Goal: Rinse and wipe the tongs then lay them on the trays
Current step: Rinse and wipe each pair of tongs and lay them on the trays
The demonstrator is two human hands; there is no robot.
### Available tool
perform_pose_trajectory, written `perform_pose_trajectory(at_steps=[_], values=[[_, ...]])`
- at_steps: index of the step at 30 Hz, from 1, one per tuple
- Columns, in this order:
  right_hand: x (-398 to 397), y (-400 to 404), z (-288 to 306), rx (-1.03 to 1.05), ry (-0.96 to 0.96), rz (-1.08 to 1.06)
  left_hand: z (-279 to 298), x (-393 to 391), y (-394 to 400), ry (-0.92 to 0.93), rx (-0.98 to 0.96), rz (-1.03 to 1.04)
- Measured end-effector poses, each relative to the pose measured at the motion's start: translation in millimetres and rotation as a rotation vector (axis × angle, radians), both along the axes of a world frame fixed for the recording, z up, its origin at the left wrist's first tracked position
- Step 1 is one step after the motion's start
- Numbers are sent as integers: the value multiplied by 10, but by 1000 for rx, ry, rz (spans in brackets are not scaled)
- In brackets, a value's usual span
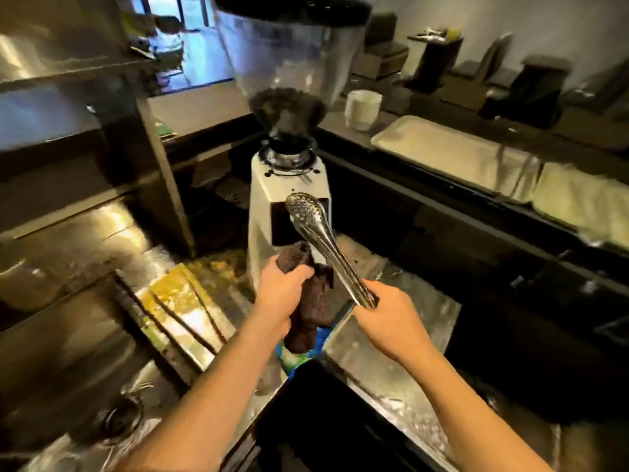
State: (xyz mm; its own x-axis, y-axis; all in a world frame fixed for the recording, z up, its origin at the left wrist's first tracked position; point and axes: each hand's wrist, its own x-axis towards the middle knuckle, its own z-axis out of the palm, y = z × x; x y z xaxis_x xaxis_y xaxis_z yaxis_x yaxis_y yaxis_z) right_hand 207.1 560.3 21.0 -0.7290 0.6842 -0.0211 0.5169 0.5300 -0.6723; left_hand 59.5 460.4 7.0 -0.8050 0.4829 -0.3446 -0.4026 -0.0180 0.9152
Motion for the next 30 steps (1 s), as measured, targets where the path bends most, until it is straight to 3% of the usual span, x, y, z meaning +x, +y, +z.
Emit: perform_pose_trajectory(at_steps=[4,9,12,18,25,30], values=[[384,533,-29,-189,-42,-140,35,392,679,-21,3,-85],[635,1090,88,-589,184,-273,69,715,1335,-51,-72,-110],[615,1473,323,-680,236,-368,130,804,1624,-20,-79,-110],[233,2359,888,-449,146,-390,243,802,2021,-89,15,-121],[-287,3086,1318,57,-365,-246,266,638,2296,-84,7,-195],[-439,3258,1364,143,-538,-245,194,496,2366,-99,12,-193]])
